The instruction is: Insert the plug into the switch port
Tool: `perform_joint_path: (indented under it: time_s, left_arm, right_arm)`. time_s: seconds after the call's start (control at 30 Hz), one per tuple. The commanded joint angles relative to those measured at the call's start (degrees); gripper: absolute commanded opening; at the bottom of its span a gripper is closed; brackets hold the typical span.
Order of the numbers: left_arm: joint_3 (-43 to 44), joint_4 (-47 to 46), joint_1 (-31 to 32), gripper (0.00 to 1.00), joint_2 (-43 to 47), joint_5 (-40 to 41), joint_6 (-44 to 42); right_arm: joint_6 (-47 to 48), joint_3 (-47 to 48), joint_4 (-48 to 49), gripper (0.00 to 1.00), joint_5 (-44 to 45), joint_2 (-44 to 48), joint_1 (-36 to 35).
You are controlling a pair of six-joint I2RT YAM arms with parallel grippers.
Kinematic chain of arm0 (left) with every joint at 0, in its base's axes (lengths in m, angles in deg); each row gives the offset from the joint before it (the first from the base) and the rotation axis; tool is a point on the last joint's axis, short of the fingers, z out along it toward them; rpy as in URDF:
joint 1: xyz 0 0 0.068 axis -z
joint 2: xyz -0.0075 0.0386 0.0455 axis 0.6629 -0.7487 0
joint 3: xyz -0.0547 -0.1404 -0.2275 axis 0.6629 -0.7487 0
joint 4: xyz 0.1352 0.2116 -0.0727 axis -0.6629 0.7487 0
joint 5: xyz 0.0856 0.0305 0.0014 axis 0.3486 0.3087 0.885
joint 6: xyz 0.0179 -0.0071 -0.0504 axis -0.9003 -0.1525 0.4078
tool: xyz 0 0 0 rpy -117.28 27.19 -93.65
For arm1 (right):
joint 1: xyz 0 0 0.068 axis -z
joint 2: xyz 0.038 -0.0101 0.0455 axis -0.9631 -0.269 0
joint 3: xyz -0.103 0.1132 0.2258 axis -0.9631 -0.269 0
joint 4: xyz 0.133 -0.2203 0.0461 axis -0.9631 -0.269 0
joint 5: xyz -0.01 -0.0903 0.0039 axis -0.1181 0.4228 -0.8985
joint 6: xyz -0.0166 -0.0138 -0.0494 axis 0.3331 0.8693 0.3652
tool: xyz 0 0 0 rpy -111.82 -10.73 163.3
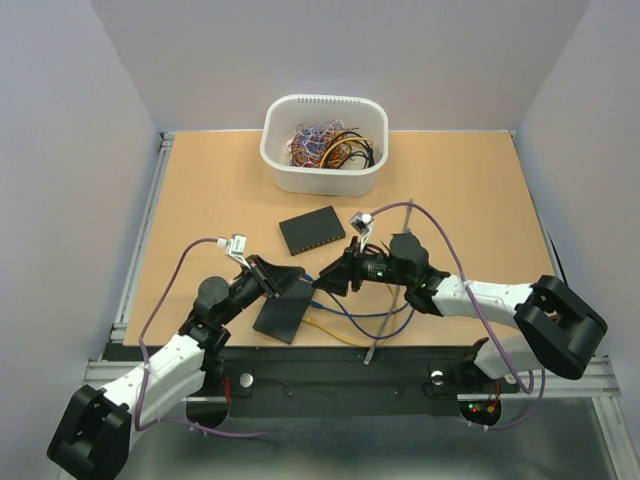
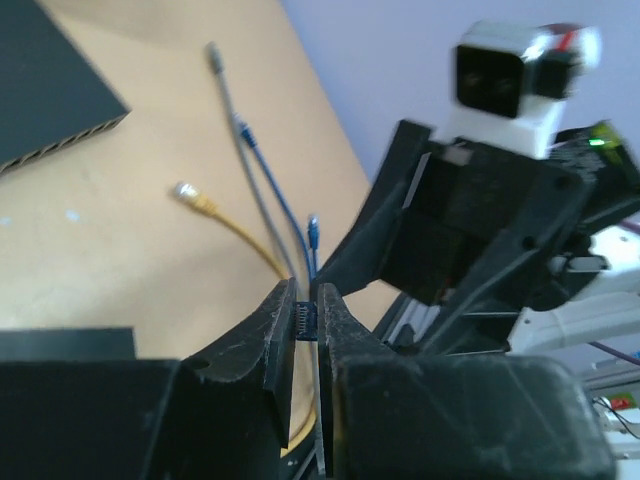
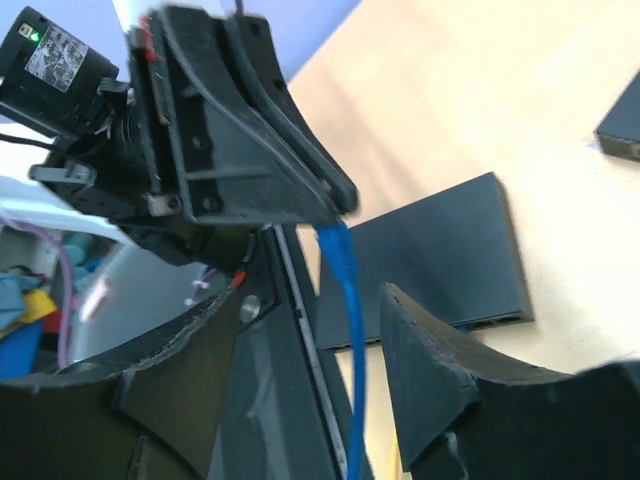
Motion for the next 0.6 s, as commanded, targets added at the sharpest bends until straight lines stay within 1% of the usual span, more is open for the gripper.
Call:
perform_joint_path:
  time_s: [0.0,0.07,0.1,0.27,0.33,0.43,0.57]
  left_arm:
    - [2.7,12.25,0.26,0.0,-1.16,2.06,-0.12]
    - [4.02,14.12,0.26,0.0,-2.39,1.1,0.14]
    - [4.46,15.0,0.26,0.0,-3.79,0.66,0.23]
    - [4.9,15.36,0.26,0.0,-6.44,-0.75,1.11]
    - [5.17,15.8,0.26,0.0,-7.14,-0.58,1.02]
    - [5.52,15.97,0.26,0.0,-7.67,-0.23,0.85]
    - [5.52,16.06,0.26,0.0,-8.46,0.04,0.76]
  right_arm:
    - [6.39,5.35,-4.97,0.64,4.09,-0.03,-1.38]
    - [10.79,6.58,-8.95,0.62,8.75,0.32,-2.69]
    - [13.06,7.81,-12.1,0.6,11.29,0.32,-3.57]
    - [18.09,10.1,-18.62,0.51,17.46,0.06,-6.3]
    - [19.32,10.72,-19.69,0.5,19.92,-0.38,-7.27]
    - [20.11,10.72,-20.66,0.44,22.03,-0.99,-8.49]
    - [20.38,11.16,-20.84,0.4,22.48,-2.66,-9.55]
